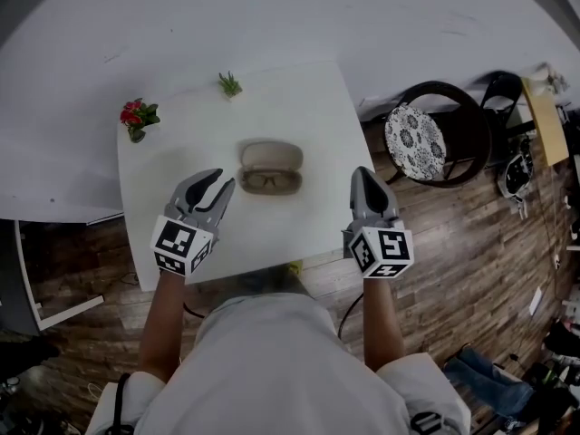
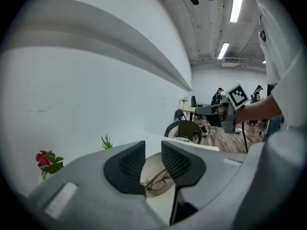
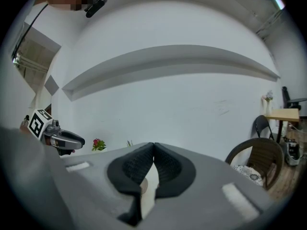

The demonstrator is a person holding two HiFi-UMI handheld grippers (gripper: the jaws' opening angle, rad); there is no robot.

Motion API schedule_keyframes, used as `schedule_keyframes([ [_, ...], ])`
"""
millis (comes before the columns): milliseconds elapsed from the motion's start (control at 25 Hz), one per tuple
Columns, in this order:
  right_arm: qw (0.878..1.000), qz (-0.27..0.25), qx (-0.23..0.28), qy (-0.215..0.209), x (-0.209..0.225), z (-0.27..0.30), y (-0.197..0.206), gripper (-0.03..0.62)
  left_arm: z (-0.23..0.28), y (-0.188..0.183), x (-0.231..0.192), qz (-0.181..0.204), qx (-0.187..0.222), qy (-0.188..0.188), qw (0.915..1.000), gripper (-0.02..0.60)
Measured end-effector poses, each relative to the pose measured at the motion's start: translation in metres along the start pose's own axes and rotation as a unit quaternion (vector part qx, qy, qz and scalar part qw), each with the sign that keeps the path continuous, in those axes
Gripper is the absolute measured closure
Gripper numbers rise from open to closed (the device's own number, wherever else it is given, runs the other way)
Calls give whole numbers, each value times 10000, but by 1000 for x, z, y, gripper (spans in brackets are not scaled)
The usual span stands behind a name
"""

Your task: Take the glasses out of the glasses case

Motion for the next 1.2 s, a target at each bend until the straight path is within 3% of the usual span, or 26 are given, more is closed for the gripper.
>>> schedule_keyframes([
  [400, 9998, -51, -94, 149, 3, 6, 8, 591, 30, 6, -12, 230, -371, 531, 9976, 468],
  [680, 9995, 10, -181, 239, 16, 11, 17, 591, 64, 17, -9, 595, -854, 1023, 9893, 468],
  [1000, 9992, 50, -275, 292, 27, 13, 26, 591, 99, 37, 0, 901, -1478, 1606, 9717, 468],
  [1200, 9989, 62, -345, 304, 29, 16, 33, 591, 118, 65, 0, 984, -2048, 2005, 9530, 468],
])
Point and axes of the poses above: the fingertips, and each gripper's own axes: z forward along the fingers, x to its right, y out of its underside, the point moved 1 cm from there along -z, backward along the fingers, and after that the axes turned 15 degrees about y, right-handed, at the moved point
